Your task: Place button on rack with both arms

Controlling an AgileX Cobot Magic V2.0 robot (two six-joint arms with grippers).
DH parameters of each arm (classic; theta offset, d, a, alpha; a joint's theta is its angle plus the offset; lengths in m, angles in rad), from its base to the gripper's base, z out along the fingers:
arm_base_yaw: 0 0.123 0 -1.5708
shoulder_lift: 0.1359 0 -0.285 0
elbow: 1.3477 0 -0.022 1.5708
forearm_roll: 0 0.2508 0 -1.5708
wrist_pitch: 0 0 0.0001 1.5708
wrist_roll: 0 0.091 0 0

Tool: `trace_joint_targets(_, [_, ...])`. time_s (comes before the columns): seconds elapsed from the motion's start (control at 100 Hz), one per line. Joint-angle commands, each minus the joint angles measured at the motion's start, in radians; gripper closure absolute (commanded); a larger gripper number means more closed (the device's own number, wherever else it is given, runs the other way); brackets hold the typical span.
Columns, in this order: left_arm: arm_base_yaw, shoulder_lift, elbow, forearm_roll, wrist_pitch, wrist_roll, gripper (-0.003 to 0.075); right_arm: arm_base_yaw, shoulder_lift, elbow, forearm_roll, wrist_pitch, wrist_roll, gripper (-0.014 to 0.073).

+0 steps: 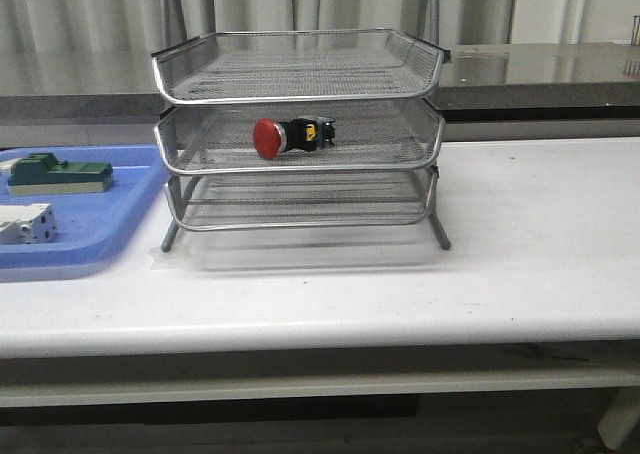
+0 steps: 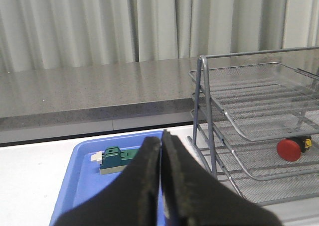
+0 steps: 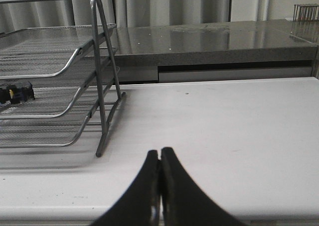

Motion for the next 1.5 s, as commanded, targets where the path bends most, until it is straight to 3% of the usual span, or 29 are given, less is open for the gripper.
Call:
trace_joint_targets(0.0, [0.005, 0.008, -0.026, -0.011, -0.077, -0.009, 0.0716, -0.004, -0.016, -0.018, -0.002, -0.07, -0.011, 0.0653])
trace_joint_targets(1.05, [0.005, 0.008, -0.026, -0.002, -0.075, -0.009, 0.0716, -0.004, -0.016, -0.018, -0.002, -0.07, -0.011, 0.0653])
trace_joint_targets(1.25, [0.005, 0.007, 0.0, 0.244, -0.075, -0.283, 0.0716, -0.004, -0.016, -0.018, -0.002, -0.07, -0.011, 0.0653])
trace_joint_targets(1.49, [0.005, -0.04, 0.1, 0.25, -0.111, -0.295, 0.0716, -0.004, -0.016, -0.018, -0.002, -0.07, -0.011, 0.0653])
